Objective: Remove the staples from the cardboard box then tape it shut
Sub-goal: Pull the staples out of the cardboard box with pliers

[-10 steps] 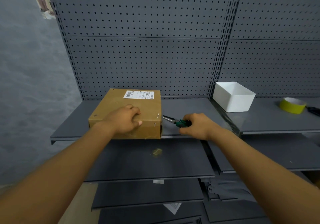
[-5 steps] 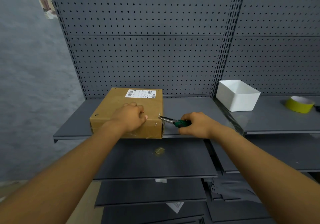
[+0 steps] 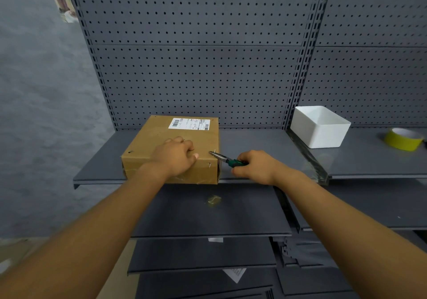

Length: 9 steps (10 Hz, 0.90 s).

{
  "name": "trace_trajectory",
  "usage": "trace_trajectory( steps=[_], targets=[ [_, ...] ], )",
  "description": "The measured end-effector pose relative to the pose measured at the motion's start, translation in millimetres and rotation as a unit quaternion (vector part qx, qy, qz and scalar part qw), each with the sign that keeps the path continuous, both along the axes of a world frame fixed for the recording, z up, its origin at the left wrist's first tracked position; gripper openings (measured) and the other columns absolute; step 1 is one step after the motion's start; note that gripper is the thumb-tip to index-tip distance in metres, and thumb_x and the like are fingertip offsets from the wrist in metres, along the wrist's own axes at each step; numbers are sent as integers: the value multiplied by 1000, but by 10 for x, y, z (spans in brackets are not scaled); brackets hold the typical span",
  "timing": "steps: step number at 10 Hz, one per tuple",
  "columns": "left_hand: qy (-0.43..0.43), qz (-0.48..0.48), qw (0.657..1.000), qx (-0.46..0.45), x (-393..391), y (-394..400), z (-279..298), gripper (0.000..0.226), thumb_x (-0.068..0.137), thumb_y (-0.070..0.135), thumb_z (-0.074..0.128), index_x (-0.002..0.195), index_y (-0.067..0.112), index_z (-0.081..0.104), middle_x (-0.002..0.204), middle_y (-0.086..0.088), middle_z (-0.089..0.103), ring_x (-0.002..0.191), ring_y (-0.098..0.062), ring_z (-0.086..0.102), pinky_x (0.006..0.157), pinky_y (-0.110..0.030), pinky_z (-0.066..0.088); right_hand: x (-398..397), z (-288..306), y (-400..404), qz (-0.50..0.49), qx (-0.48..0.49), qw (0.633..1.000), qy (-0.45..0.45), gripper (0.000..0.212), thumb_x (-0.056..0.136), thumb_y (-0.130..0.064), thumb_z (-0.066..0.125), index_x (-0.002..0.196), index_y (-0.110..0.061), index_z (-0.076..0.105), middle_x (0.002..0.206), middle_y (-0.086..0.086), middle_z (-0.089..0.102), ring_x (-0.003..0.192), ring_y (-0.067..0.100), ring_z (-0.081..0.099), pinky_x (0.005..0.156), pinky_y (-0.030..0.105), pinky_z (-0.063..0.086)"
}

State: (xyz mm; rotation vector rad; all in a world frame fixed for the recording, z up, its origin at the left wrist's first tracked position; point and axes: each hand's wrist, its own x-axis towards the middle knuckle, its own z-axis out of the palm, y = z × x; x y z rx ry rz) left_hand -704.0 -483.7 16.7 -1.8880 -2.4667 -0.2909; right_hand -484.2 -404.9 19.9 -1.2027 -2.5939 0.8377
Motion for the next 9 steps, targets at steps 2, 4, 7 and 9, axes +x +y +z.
trace_trajectory(
  steps=[2,4,7,9],
  targets=[
    [-6,0,1000,-3,-1,-3,-6,41,95,49,42,129,26,51,122,0,51,116,-20,45,97,-38,43,-7,-8,-3,-2,-30,1000,9,23,87,-35,59,81,-13,62,76,6,58,71,18,54,67,32,46],
    [-6,-1,1000,-5,3,2,-2,41,96,48,43,129,26,50,123,0,51,116,-21,45,98,-37,42,-14,24,4,-4,-28,1000,3,23,88,-32,58,84,-10,63,73,4,56,67,17,51,62,28,42],
    [-3,-5,1000,-9,-13,3,-2,41,96,48,43,129,25,50,123,0,51,116,-21,45,98,-38,43,53,188,111,-39,-21,999,22,23,87,-33,60,78,-12,60,78,8,58,71,21,55,61,29,42],
    [-2,-8,1000,-10,-2,-4,7,42,96,48,42,130,25,50,124,0,51,117,-21,45,97,-38,43,10,164,68,-46,3,998,47,24,87,-32,60,80,-10,58,76,6,55,68,20,50,62,29,41]
  ],
)
